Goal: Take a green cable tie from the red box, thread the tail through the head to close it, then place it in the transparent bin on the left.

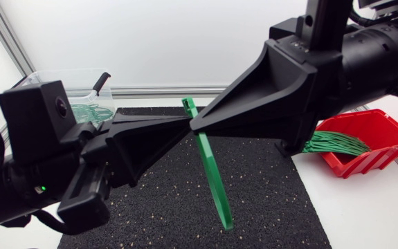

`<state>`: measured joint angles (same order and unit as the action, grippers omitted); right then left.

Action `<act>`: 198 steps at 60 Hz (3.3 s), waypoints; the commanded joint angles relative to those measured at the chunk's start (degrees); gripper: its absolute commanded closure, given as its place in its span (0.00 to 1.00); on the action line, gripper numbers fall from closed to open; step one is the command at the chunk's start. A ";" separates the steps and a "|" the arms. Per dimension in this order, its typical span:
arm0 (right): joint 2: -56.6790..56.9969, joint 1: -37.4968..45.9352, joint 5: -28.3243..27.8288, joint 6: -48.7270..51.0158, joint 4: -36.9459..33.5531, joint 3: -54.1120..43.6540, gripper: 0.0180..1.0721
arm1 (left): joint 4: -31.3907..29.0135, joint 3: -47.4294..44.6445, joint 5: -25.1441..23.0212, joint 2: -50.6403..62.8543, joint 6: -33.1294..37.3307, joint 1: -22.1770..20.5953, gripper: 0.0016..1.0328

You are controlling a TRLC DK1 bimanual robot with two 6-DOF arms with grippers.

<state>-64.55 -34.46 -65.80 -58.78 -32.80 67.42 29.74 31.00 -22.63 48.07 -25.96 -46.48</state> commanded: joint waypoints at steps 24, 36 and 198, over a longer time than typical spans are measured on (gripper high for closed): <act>-0.92 -0.44 0.23 -1.68 1.51 -1.85 0.95 | 1.20 0.20 -0.75 0.09 -1.38 0.69 0.97; -1.45 -0.52 0.23 -1.68 1.68 -1.50 0.95 | 1.03 0.11 -0.75 0.00 -1.38 0.25 0.97; -5.23 10.73 -2.23 6.84 -0.60 0.08 0.33 | -3.90 -6.04 0.48 -3.87 27.01 -0.37 0.97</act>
<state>-67.77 -24.56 -67.13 -55.37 -32.84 66.96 26.41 26.44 -21.69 44.62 -4.08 -46.63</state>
